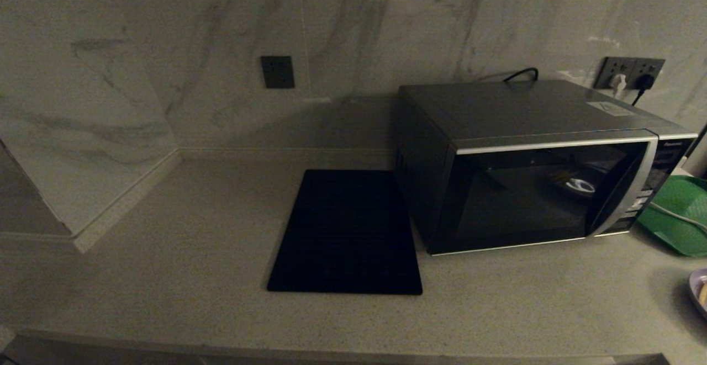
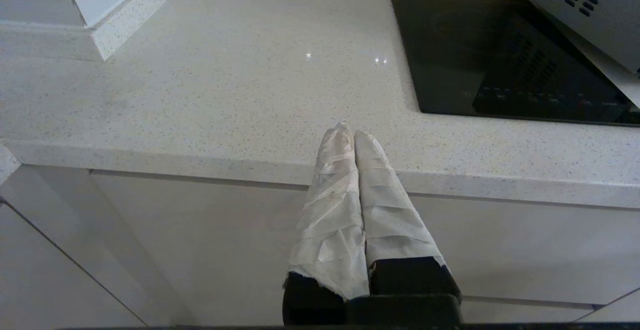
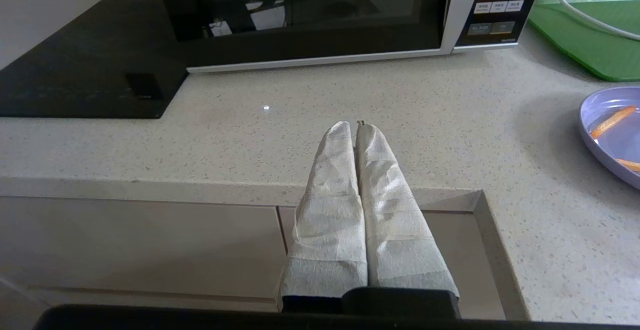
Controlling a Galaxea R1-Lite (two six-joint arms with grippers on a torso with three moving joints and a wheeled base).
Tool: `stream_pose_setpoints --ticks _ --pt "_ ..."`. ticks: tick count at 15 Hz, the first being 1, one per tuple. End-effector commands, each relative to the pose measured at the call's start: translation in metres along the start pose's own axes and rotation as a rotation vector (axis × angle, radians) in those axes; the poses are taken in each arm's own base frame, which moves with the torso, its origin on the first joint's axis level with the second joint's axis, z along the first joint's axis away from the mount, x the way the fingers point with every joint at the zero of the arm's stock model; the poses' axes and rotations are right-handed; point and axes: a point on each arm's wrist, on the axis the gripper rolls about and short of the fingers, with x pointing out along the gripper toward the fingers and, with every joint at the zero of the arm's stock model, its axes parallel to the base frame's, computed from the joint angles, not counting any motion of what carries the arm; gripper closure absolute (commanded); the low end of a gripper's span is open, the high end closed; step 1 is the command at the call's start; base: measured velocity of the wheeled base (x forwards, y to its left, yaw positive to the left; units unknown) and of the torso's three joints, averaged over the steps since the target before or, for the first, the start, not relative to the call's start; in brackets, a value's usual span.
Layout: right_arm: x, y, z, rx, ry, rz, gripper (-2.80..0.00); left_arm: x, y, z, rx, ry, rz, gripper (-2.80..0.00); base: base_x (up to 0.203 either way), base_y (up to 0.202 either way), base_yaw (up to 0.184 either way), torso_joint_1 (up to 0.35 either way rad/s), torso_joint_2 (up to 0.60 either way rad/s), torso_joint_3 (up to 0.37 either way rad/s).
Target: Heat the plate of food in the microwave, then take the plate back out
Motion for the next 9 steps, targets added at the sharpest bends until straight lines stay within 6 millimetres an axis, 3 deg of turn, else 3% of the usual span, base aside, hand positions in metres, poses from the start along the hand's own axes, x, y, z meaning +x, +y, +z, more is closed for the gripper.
stream_pose_setpoints --ticks 1,9 --pt "0.0004 -0.0001 -0.0012 0.0 0.007 -0.001 0.0 0.0 0.0 0.0 -0.001 0.0 0.0 0.0 0.0 0.0 0.0 0.0 0.0 0.0" --pt "0.0004 -0.0001 -0.0013 -0.002 0.007 -0.003 0.0 0.0 0.0 0.0 -0.001 0.0 0.0 0.0 0.0 0.0 0.0 0.0 0.0 0.0"
